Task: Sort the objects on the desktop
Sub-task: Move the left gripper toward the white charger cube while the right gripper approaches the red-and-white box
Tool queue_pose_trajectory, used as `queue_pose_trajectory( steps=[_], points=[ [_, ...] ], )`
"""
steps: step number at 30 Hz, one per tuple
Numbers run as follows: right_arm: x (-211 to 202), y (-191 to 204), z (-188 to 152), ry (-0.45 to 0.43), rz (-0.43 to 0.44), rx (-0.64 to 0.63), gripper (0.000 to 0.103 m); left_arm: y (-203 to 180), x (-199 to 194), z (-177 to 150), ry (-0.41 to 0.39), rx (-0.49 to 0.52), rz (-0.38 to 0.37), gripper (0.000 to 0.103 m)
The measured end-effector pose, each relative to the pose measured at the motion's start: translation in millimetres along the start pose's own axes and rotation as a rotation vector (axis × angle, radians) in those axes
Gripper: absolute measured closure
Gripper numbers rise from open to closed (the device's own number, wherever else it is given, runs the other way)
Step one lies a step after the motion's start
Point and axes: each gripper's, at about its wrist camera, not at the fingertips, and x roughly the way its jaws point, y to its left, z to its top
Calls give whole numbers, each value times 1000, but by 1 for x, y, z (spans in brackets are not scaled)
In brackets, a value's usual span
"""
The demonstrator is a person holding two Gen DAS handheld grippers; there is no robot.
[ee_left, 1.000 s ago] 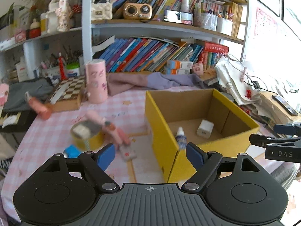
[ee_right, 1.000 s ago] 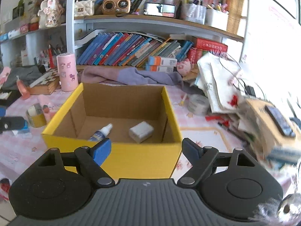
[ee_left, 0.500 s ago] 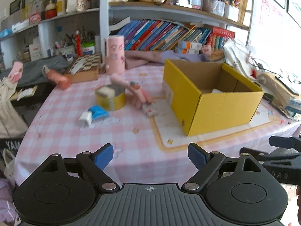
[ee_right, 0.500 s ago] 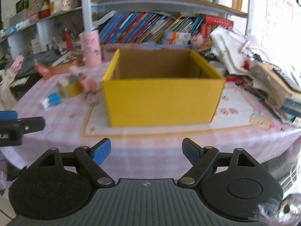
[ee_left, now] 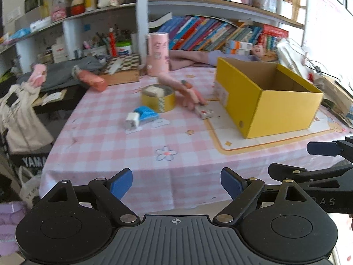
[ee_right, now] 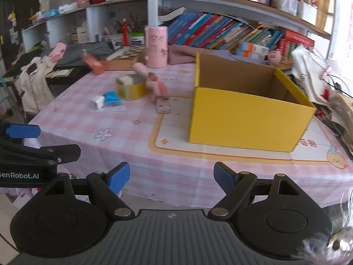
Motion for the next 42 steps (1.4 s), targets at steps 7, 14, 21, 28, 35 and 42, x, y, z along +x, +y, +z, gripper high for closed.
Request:
queue_pose_trajectory(
  steps=[7, 14, 21, 28, 35, 42],
  points=[
    [7, 16, 3, 17, 41, -20, 21, 21, -5, -6, 4, -44, 26, 13],
    [15, 29, 10, 26, 65, -48, 21, 35, -7, -7, -6, -60, 49, 13],
    [19, 38, 16, 28, 75, -77, 21, 42, -6, -7, -22, -62, 24, 13],
    [26, 40, 18, 34, 85, -100, 22, 44, 5, -5, -7, -84, 25, 13],
    [43, 38, 25, 34, 106, -104, 34, 48, 18, 3, 11, -119, 26, 13],
    [69, 35, 45, 33, 125, -124, 39, 52, 41, 23, 21, -103, 49, 13]
  ],
)
